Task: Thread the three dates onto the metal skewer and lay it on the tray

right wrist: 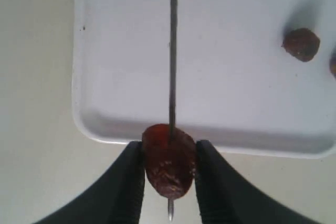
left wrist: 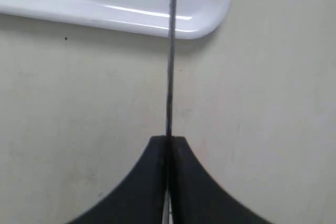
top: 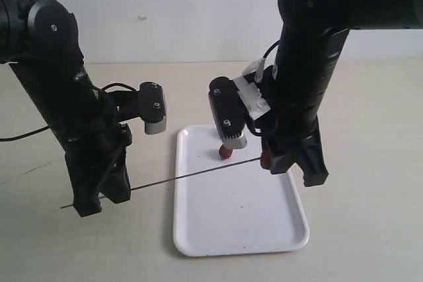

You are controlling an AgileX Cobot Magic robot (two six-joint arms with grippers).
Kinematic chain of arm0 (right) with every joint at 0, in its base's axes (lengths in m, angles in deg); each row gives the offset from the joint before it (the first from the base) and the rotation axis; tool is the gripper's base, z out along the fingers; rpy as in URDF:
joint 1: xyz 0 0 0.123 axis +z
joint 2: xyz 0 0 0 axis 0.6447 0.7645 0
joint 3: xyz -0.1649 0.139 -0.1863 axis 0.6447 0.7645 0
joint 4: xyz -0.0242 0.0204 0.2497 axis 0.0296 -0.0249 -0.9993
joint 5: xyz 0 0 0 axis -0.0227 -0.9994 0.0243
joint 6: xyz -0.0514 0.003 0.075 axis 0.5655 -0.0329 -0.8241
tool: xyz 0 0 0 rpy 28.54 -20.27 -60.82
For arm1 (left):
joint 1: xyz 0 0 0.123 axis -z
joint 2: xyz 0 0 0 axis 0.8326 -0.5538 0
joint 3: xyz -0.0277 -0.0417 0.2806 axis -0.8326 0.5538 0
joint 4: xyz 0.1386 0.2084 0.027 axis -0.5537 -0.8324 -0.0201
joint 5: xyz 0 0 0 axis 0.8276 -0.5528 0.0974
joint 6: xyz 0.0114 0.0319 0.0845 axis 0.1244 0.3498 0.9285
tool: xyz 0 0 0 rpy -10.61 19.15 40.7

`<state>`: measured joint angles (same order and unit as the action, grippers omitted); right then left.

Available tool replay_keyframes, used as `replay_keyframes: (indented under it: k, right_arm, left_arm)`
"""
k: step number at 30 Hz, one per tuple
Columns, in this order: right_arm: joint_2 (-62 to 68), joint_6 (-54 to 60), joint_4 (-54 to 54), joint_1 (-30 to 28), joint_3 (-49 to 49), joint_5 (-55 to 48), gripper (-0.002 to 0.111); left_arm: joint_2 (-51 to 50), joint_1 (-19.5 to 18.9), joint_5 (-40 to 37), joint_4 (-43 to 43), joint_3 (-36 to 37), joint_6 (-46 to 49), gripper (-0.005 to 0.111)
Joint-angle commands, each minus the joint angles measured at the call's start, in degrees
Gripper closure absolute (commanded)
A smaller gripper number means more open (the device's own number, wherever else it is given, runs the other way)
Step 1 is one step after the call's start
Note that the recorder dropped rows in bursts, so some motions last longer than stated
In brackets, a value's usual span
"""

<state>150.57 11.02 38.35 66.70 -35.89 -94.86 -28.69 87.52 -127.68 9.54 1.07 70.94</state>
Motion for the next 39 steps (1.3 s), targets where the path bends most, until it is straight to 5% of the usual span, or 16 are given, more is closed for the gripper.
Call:
replay_keyframes:
  k: [1, 39]
  right_arm:
    - [-0.5, -0.7, 1.5, 2.8, 0.3, 2.8, 0.076]
    - [-0.5, -6.1, -17.4, 5.4, 0.3, 10.5, 0.076]
  left_arm:
    - [0.1, 0.7, -1.2, 0.9, -0.5, -0.1, 0.107]
    - [0.1, 0.9, 1.9, 1.3, -0.5, 0.2, 0.107]
